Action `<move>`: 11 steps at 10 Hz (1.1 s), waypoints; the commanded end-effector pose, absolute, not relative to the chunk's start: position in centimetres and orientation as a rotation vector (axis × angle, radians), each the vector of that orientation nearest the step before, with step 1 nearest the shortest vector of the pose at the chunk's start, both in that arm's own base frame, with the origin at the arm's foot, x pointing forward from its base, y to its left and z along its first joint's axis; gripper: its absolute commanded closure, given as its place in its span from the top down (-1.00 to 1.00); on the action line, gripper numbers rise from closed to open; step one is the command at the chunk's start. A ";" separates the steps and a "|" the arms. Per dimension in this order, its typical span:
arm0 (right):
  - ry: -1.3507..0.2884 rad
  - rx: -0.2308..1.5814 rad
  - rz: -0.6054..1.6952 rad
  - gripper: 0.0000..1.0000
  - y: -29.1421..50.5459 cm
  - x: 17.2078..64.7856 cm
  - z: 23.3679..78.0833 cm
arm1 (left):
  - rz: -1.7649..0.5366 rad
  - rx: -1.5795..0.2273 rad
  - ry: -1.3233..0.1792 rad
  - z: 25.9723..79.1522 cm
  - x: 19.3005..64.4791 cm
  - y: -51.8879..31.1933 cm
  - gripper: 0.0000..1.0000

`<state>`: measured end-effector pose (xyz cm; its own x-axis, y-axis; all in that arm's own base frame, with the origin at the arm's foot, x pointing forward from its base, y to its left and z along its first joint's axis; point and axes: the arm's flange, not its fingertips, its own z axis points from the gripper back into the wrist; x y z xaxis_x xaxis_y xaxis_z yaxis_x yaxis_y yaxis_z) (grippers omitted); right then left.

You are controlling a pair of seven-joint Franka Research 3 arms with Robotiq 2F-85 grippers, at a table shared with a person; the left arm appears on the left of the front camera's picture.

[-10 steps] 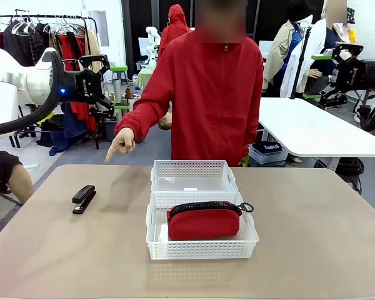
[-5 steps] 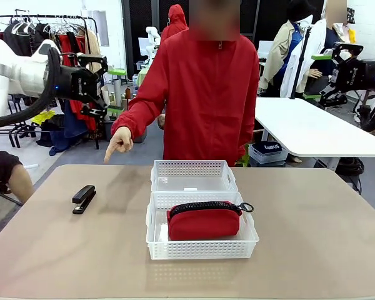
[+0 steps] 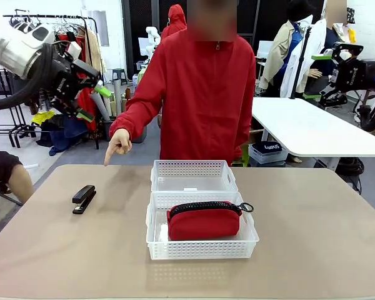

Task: Distribute items into two baskets.
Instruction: Pick up the Stapler that the person points to.

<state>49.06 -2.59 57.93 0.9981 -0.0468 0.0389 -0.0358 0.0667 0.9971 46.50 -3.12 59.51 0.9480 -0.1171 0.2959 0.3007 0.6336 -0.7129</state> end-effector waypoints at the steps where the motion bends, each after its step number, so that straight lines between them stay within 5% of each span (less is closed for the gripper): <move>1: -0.080 1.500 -0.015 1.00 -2.3 48.8 58.0 | -0.250 -0.655 -0.173 59.5 47.8 -3.0 1.00; 6: -0.080 1.500 -0.015 1.00 -2.3 48.8 58.0 | -0.333 -0.144 -0.220 55.2 49.7 -6.3 1.00; 11: -0.080 1.500 -0.015 1.00 -2.3 48.8 58.0 | -0.417 -0.086 -0.165 52.5 49.8 -7.7 1.00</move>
